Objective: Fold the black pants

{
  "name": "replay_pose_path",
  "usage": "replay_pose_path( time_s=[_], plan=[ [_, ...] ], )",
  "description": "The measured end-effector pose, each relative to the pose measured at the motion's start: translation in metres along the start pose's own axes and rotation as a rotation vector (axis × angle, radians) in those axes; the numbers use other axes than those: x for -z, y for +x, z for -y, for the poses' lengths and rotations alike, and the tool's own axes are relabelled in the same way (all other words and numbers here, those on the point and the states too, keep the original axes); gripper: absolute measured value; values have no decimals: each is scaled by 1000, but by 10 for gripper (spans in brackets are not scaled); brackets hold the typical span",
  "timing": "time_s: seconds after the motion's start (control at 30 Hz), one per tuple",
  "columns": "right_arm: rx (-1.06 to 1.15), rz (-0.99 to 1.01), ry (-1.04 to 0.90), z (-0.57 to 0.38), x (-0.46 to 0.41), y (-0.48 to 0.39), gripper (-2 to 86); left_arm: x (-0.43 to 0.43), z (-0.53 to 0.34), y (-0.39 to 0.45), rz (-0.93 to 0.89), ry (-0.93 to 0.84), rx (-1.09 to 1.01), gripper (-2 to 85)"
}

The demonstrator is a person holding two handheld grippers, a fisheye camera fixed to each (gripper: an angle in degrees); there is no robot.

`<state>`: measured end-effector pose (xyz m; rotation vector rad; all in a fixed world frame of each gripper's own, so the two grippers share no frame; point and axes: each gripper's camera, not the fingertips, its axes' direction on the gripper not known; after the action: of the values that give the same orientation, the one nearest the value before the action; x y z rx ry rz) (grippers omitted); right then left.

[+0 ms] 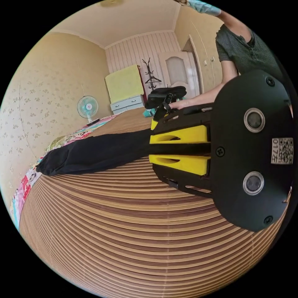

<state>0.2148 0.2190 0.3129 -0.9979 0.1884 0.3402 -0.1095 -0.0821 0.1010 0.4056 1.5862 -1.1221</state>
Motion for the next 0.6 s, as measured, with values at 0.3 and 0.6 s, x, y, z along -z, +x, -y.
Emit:
replay_pose_path(
  time_s=[0.3, 0.6],
  plan=[
    [370, 417, 104, -68, 137, -124, 29, 85, -102, 122, -418, 235, -412, 23],
    [840, 366, 166, -176, 281, -358, 38, 170, -225, 324, -291, 444, -776, 55]
  ],
)
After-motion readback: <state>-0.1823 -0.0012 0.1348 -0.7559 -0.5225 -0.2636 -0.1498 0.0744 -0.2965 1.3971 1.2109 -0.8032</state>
